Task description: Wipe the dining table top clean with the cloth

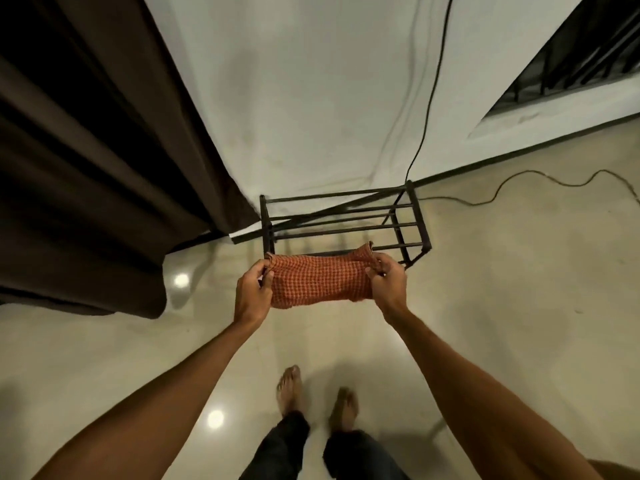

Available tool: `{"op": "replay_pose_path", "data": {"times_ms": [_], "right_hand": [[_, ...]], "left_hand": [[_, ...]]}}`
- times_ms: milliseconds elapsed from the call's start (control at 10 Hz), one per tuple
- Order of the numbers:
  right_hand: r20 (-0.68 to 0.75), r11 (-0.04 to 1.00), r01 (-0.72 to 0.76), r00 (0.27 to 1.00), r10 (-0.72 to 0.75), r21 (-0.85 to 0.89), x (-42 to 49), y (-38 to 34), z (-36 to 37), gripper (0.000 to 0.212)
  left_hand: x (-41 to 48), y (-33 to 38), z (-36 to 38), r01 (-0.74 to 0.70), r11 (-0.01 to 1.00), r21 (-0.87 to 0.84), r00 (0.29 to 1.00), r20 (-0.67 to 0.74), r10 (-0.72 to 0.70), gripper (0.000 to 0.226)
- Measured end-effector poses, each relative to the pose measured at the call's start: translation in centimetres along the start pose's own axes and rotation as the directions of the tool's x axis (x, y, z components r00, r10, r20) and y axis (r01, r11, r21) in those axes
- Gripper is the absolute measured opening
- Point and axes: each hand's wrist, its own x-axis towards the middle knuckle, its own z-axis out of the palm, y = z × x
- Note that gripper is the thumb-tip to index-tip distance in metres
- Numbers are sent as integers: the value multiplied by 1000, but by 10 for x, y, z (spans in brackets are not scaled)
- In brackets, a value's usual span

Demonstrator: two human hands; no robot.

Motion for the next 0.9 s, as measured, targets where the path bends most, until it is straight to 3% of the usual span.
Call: {"op": "replay_pose_path", "data": {"times_ms": [300, 400, 500, 700, 800, 900], "right_hand": [[14, 996, 19, 1000, -18, -91, 183, 118, 90, 28], [9, 973, 70, 998, -70, -220, 218, 140, 106, 27], [-18, 895, 179, 979, -204, -409, 235, 150, 113, 25], [-62, 746, 200, 950, -307, -636, 246, 146, 117, 33], [0, 650, 200, 956, -294, -733, 250, 143, 107, 44], [100, 578, 305, 928, -358, -757, 252, 143, 98, 39]], "left_hand": [[145, -119, 116, 87, 994, 62, 992, -95, -81, 22], [172, -141, 141, 216, 966, 143, 968, -159, -193, 26], [185, -145, 152, 225, 930, 291, 963, -213, -166, 24], [190, -137, 150, 167, 874, 457, 960, -277, -39, 21], [189, -136, 147, 134, 846, 517, 977, -210, -26, 24], [189, -139, 142, 105, 788, 607, 985, -171, 0, 23]]}}
